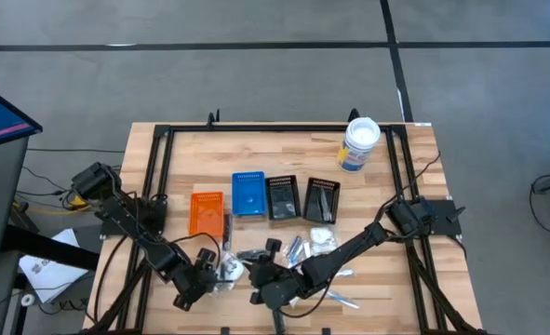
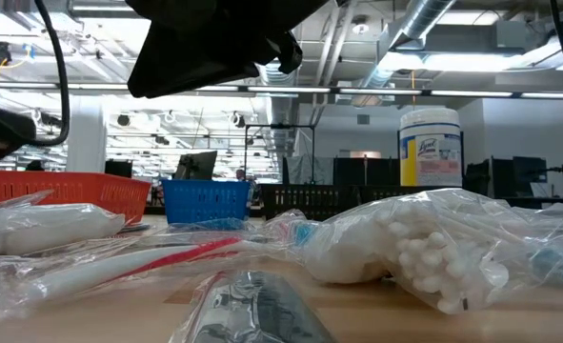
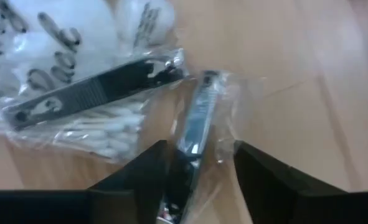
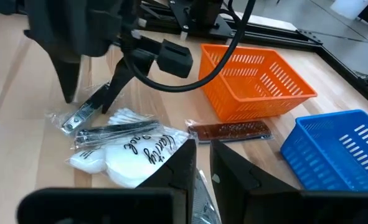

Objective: Pick & Place Travel size toiletries
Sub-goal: Put the black comb into the right black bin, then put the nail clippers into the orange bin

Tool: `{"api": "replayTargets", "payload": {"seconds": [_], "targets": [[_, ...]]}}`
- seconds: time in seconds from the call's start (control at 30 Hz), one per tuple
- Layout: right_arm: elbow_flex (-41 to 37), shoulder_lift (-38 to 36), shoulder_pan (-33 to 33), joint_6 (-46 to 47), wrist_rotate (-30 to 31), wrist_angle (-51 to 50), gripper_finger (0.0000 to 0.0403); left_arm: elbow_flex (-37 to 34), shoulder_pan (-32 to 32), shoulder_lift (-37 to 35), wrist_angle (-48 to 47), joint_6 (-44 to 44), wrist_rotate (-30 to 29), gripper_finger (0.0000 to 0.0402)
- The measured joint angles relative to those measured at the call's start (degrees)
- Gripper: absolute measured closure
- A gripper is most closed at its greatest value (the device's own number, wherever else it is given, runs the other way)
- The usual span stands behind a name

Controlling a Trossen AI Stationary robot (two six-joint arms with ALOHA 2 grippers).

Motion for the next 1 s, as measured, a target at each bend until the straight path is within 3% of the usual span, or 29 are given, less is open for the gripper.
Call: {"api": "replayTargets", "payload": {"seconds": [0.27, 0.53, 0.67, 0.8, 0.93, 1.0], "targets": [[0.0, 0.0, -0.3, -0.2, 0.0, -0.4, 0.0362, -1.1, 0.0, -0.5, 0.7, -6.6, -1.6, 0.0364], [0.0, 0.0, -0.6, -4.8, 0.2, -1.4, 0.0364, -0.9, -0.5, -4.9, -0.2, -15.7, -2.5, 0.0364], [0.0, -2.4, -0.6, -11.0, 2.2, -5.1, 0.0364, 0.0, -1.4, -10.3, 0.2, -19.0, -7.6, 0.0364], [0.1, -8.3, -0.2, -9.0, 14.8, -20.6, 0.0364, 0.3, -1.7, -17.5, 0.3, -20.1, -16.9, 0.0364], [0.1, -15.8, 1.3, 12.2, 31.9, -47.4, 0.0362, 0.3, -1.7, -24.8, -0.4, -20.1, -29.8, 0.0364], [0.1, -19.1, 2.8, 26.4, 35.9, -61.6, 0.0363, 0.3, -1.6, -28.1, -1.5, -20.1, -35.9, 0.0364]]}}
